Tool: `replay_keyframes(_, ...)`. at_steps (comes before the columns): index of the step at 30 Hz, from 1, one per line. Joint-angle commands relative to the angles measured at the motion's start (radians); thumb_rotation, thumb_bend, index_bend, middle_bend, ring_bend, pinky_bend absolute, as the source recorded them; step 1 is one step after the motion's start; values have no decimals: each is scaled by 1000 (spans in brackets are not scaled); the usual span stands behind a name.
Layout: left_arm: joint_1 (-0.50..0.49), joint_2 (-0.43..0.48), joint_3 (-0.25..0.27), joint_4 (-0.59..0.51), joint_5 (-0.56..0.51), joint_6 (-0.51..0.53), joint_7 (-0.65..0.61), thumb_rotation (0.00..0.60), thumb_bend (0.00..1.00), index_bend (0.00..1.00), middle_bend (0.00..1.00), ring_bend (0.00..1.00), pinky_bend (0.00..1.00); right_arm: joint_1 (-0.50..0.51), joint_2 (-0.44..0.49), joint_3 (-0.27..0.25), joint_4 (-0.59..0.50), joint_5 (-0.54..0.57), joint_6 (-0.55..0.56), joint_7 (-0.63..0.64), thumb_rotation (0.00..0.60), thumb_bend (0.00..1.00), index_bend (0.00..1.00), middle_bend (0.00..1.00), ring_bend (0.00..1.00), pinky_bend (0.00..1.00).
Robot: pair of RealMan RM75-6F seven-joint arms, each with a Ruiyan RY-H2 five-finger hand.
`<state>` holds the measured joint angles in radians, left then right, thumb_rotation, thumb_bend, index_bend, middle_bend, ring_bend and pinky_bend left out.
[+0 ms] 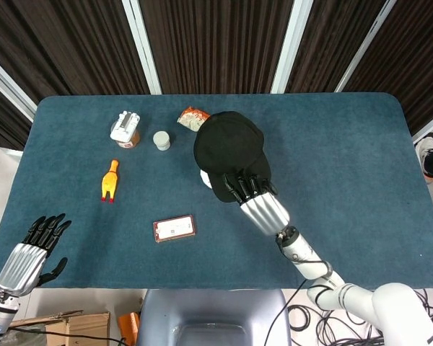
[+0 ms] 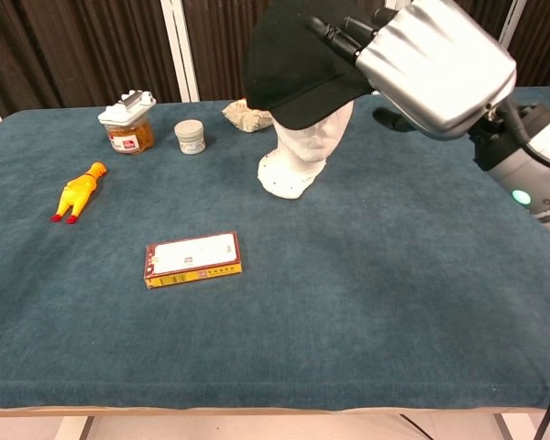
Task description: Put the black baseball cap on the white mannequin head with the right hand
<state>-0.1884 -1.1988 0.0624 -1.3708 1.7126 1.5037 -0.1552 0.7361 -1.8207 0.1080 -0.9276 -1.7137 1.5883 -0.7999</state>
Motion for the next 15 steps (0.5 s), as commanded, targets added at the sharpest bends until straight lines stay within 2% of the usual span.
replay_keyframes(1,1,1,0,-1,1,4,0,600,409,0,0,0,0,-76,60,-1,-197,62,-18,22,600,12,0,166,294,656)
replay_keyframes(5,7,5,-1,-2,1,17,-3,600,408,0,0,0,0,-166,162,-27,-407,70,43,15,600,8,0,70,186,518)
replay_keyframes(9,15,12,-5,-4,-4,34,-14,600,409,0,0,0,0,-306,324,-88,-655,95,136,35,600,8,0,14,97,414)
replay_keyframes(12,21,18,-8,-4,-5,49,-23,600,410,0,0,0,0,-449,477,-151,-791,172,217,161,600,8,0,10,40,303)
replay_keyframes(15,26,18,-9,-5,0,62,-19,600,410,0,0,0,0,-553,583,-192,-818,300,216,317,600,8,0,2,1,164)
